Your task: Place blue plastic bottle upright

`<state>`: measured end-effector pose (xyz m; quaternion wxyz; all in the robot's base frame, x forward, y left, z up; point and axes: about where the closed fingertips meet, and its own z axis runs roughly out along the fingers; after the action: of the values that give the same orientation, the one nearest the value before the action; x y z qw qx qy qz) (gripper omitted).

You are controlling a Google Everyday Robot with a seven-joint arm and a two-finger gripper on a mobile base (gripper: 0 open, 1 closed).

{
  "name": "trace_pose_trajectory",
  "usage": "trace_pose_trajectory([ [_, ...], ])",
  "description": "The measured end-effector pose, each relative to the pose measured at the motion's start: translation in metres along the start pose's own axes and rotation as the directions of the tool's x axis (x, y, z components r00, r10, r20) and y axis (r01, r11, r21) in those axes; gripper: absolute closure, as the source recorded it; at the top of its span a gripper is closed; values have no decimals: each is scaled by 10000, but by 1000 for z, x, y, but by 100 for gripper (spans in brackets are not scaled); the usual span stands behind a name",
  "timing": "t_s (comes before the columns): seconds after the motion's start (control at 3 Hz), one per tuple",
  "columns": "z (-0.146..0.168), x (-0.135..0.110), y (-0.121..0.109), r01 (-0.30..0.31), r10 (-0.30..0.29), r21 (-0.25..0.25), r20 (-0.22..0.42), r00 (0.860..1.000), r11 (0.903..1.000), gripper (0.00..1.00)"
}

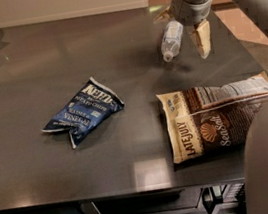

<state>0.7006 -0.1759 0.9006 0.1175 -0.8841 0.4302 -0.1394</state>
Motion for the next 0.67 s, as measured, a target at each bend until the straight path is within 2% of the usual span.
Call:
trace_pose_trajectory([
  [0.33,21,-3,-7,1956,-1958,-93,-328,9801,9806,0],
  [0.67,38,-6,-13,3300,-3316,-366,-529,9419,9433,0],
])
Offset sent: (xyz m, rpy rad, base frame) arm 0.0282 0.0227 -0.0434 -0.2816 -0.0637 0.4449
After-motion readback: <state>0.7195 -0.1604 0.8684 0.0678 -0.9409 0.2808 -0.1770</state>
